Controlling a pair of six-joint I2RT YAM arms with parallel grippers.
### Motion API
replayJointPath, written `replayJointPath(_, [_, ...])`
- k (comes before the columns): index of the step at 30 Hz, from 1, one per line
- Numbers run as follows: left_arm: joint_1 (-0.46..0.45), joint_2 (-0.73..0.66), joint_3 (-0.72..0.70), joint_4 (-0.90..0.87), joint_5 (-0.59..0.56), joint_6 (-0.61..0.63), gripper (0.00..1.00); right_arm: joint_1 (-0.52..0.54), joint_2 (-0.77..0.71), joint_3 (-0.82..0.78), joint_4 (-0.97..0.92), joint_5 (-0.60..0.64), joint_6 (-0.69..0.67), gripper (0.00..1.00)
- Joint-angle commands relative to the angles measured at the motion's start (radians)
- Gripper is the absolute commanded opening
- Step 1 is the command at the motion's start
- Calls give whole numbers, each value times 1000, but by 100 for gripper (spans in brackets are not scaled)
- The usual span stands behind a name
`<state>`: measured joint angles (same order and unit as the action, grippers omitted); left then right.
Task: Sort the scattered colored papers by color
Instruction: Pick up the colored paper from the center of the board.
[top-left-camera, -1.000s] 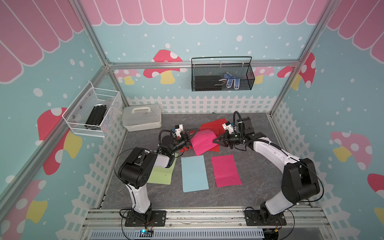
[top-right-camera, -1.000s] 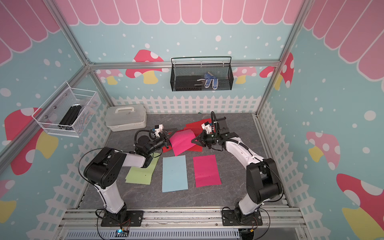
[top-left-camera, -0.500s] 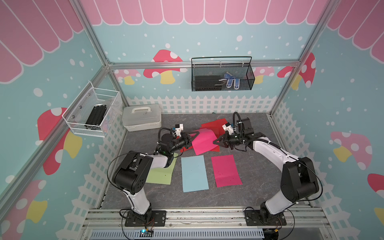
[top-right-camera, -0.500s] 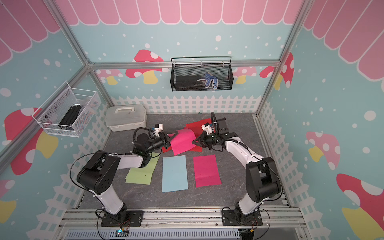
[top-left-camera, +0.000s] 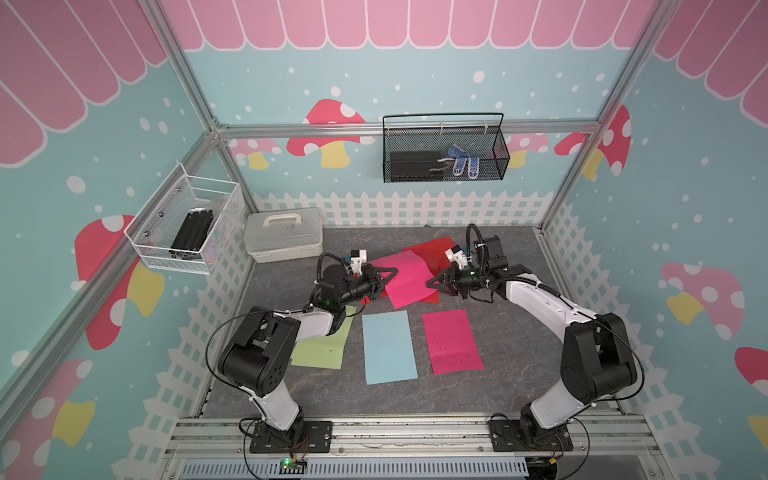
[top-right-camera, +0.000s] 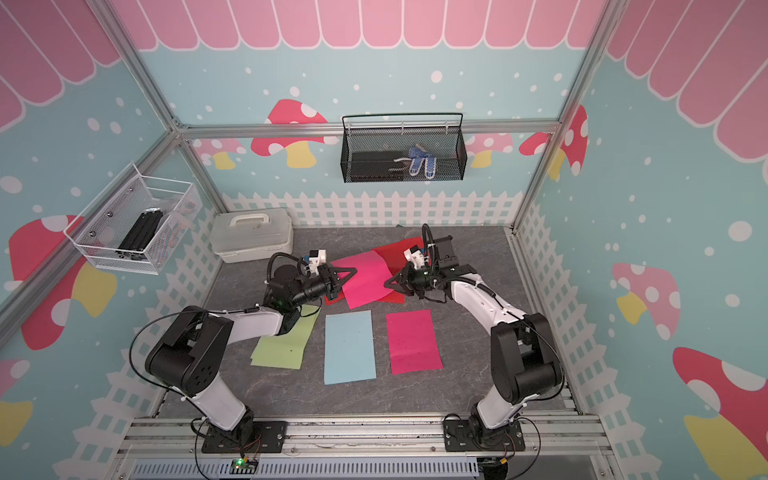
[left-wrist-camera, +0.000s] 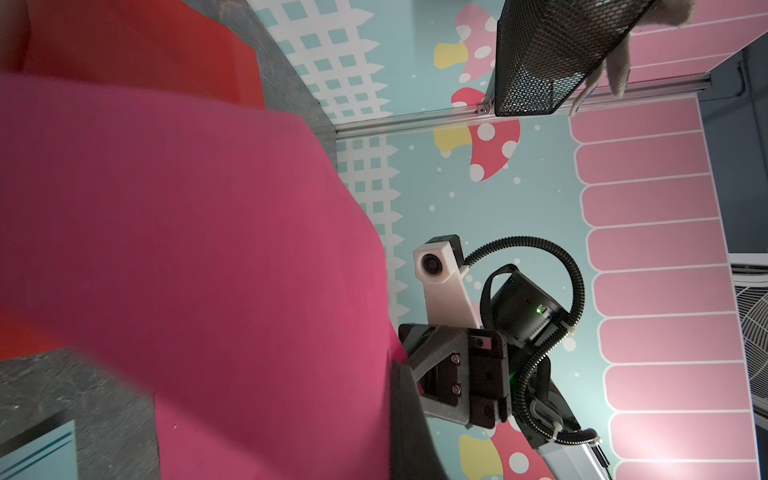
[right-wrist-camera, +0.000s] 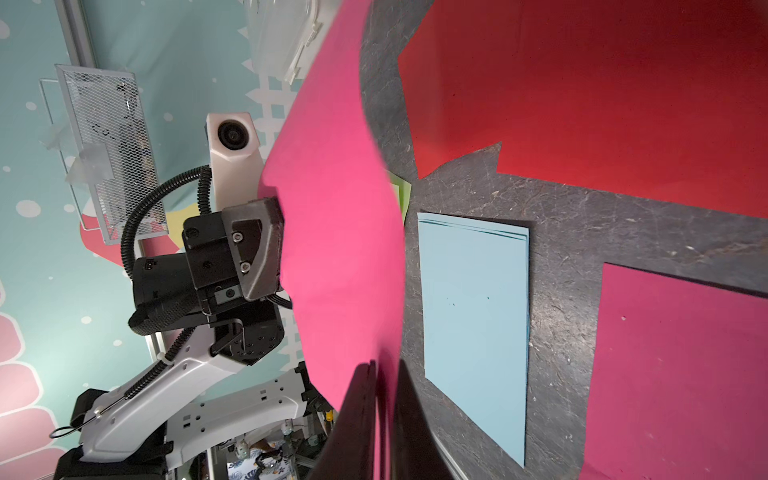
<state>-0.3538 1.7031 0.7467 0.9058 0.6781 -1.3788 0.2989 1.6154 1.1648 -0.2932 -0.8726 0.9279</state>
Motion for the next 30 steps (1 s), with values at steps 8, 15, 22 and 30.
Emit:
replayJointPath(8, [6,-28,38,-35,16,34,0,-8,-38,11,-25,20,-33,47])
replayJointPath(15, [1,-40,56,-72,20,53,0,-20,-125,24,-182,152,-154,61])
replayJointPath(22, [-35,-103,118,-267,2,164,0,-114,-204,-25,-313,282,-230,64])
replayJointPath(30, [-115,-133,182,-414,-51,246,0,-248,-293,-56,-410,369,-318,67])
